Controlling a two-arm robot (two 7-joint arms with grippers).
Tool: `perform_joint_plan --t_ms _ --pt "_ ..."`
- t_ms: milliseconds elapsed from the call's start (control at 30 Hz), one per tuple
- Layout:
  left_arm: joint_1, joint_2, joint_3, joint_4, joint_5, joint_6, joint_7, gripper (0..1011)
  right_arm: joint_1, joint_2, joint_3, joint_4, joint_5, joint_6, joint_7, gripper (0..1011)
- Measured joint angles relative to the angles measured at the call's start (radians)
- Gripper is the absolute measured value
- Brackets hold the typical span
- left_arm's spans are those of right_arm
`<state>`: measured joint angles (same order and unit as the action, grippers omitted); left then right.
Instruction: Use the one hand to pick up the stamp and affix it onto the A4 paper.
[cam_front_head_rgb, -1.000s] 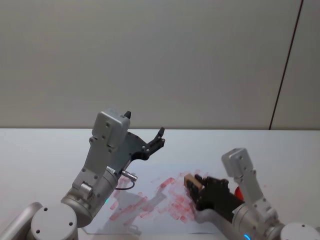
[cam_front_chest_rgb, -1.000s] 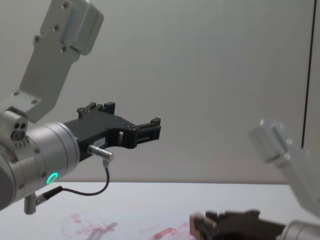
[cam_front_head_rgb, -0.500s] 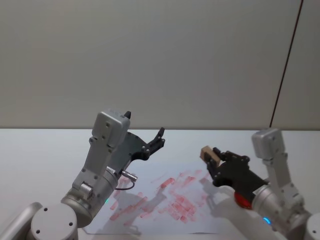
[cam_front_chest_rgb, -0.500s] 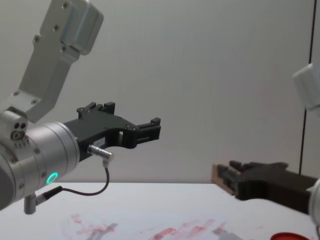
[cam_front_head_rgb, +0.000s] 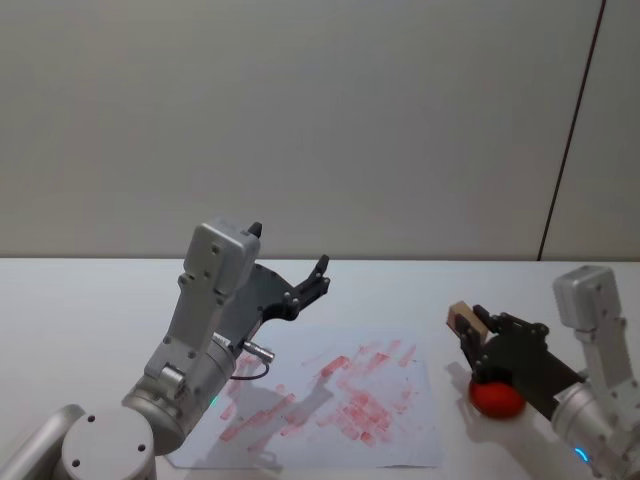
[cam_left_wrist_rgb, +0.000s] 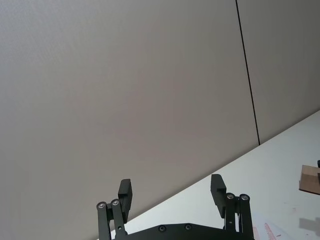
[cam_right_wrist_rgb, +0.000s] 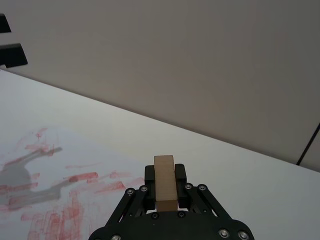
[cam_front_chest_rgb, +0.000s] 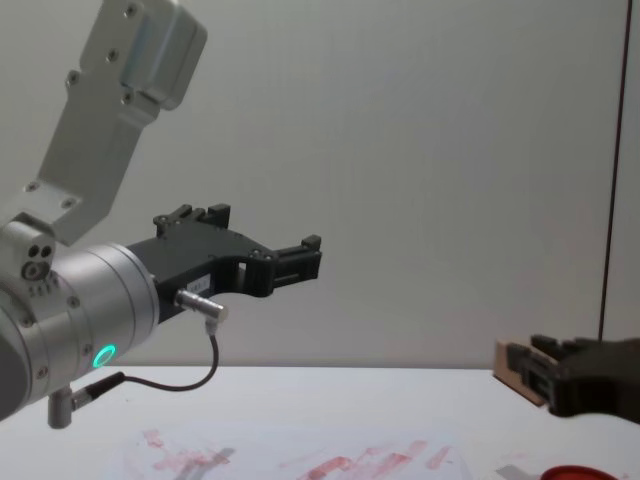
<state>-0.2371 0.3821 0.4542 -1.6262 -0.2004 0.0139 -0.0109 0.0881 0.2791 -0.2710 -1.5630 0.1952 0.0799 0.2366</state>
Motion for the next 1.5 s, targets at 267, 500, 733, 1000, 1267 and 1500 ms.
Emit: perform_joint_plan --t_ms 267,500,733,1000,1267,1500 --pt "0.000 0.000 0.000 0.000 0.000 0.000 0.000 1002 -0.026 0.028 0.016 -0.003 0.007 0.018 -0.006 216" --pt "0.000 0.000 0.000 0.000 0.000 0.000 0.000 1002 -0.036 0.038 0.021 0.009 0.008 0.027 -0.008 214" --pt "0.000 0.000 0.000 0.000 0.000 0.000 0.000 1003 -0.040 0.041 0.023 0.026 0.005 0.033 -0.010 214" --pt "0.000 0.000 0.000 0.000 0.000 0.000 0.000 1002 -0.040 0.042 0.023 0.044 -0.008 0.040 -0.012 214" --pt "0.000 0.000 0.000 0.000 0.000 0.000 0.000 1003 -0.038 0.042 0.022 0.057 -0.018 0.049 -0.013 238" --pt "0.000 0.000 0.000 0.000 0.000 0.000 0.000 1003 -0.037 0.041 0.023 0.060 -0.020 0.052 -0.014 446"
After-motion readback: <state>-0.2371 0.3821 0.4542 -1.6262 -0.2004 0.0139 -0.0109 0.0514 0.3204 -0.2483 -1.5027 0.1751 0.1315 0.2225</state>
